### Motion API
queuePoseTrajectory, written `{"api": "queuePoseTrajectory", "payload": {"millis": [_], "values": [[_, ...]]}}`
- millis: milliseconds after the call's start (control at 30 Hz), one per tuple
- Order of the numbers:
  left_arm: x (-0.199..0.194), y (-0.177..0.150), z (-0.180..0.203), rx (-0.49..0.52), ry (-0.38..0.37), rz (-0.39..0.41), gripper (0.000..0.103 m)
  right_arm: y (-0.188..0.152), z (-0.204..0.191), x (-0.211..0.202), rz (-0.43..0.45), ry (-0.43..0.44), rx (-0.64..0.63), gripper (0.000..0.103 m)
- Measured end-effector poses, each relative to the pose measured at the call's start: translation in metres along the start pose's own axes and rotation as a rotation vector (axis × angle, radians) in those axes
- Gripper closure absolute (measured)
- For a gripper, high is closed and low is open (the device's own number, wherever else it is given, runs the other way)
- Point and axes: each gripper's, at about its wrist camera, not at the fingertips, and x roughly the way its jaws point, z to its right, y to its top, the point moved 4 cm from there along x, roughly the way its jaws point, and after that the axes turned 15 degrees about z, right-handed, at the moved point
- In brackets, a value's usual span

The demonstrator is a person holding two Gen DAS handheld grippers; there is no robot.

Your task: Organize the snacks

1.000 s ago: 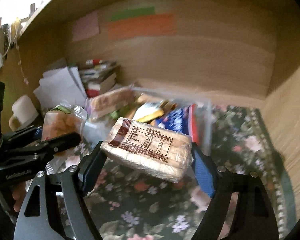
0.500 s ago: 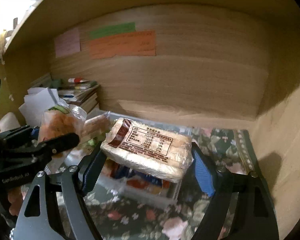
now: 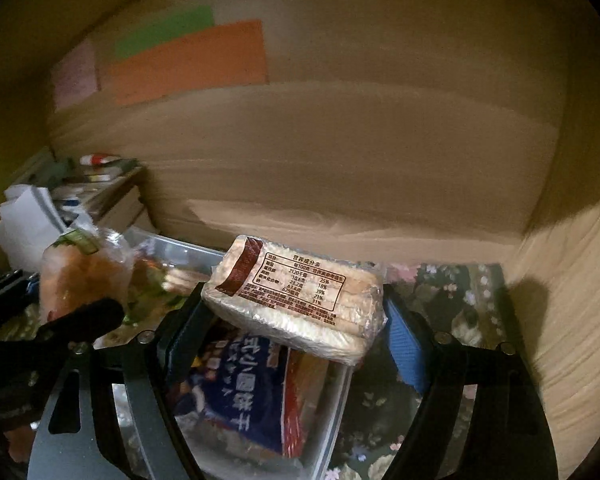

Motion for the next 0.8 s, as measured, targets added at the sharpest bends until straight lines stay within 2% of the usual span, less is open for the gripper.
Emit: {"api": "queuePoseTrajectory", "payload": {"millis": [167,367,467,633,800], "values": [[0.008,-0.003,-0.001,0.015,0.027,0.003,0.046,-0.005,-0.008,0.012,-0.013,-0.016,-0.039,0.024],[0.007,-0.002,-0.006,-0.018,0.019,-0.004,0.036,-0.008,-0.019,0.01,-0.035,0.005,-0.09,0.024],[-0.002,-0.001,-0.009,-0.031,0.013,0.007,0.034,-0.004,-0.02,0.003,-0.032,0.021,-0.094,0.02],[-0.027,0.011,-0.006,-0.04,0.005,0.053,0.034,0.005,-0.021,-0.025,0.017,0.028,-0.112,0.019],[-0.071,0.027,-0.001,-0.038,0.013,0.142,0.034,0.018,-0.026,-0.064,0.097,0.047,-0.106,0.018]]}}
